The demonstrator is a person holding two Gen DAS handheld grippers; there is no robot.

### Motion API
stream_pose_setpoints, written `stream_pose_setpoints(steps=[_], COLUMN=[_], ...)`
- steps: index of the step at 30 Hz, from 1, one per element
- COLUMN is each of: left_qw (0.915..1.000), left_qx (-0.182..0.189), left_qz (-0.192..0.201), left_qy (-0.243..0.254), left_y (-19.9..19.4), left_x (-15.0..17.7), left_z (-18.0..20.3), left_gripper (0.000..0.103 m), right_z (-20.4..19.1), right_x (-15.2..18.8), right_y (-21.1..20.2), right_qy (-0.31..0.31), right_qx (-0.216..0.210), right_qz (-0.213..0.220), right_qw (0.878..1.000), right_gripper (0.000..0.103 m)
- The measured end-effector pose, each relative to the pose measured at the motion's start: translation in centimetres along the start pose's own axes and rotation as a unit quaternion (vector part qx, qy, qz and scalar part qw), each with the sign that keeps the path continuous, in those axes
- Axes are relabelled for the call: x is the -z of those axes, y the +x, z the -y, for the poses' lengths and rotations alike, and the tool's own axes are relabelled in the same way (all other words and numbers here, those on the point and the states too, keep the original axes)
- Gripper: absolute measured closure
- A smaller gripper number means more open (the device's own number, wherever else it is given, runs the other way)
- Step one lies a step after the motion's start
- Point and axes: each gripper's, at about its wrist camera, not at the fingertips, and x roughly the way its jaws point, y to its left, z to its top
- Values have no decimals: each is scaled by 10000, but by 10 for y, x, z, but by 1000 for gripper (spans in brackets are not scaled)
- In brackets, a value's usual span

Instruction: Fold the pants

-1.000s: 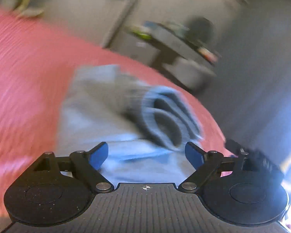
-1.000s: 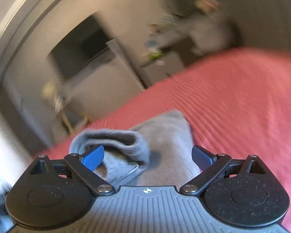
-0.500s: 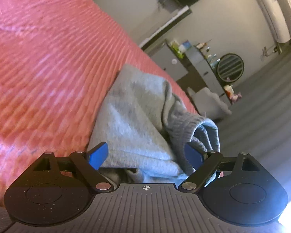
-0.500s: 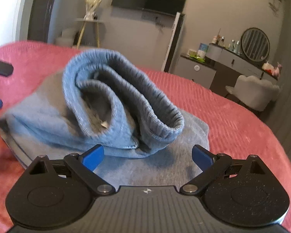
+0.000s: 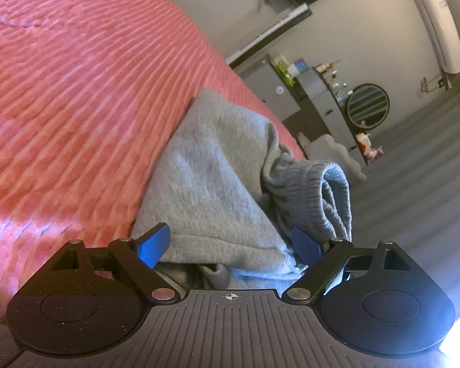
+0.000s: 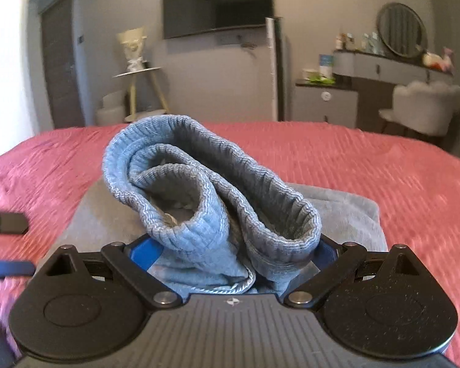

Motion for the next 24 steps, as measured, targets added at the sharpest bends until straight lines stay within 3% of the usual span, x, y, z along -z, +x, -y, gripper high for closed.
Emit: stream_pose_setpoints(steps=[5,6,8,11,12,14,16,19,20,22,24], left_qw=[9999,10000,9999,9999,9999,9999,9999,9999,9999,9999,9998], left_qx=[-62,-66,-89,-118,-118,-110,-73,-33,-35,-51,-120], left_qz=[-6,-3,5,39,59,78,88,107,101,80,87], left_qy=[80,72,67,56,48,17,-19,15,31,54,90], left_y=[1,1,1,0,-1,-1,-2,-3,-3,-2,-3], left_x=[2,2,2,2,2,3,3,4,4,5,5], left_z=[4,3,4,5,5,4,4,4,4,6,7], left_gripper=[12,12,12,12,12,12,12,11,11,11,11], right_z=[-3,-6,-7,9,19,44,69,95,102,116,122], right_x=[-8,-10,-15,-30,-32,-34,-20,16,29,54,63], right_y=[17,21,24,14,5,-13,-36,-54,-54,-47,-47], right_qy=[336,334,559,1489,1947,3081,4254,5358,5558,5541,5465], right_qx=[165,222,214,47,-72,-391,-726,-435,-132,707,574], right_qz=[-8,-34,-99,20,98,333,668,689,568,126,218], right_qw=[9993,9992,9982,9888,9808,9500,8996,8404,8293,8293,8352], right_gripper=[9,23,40,51,53,54,54,54,54,57,55])
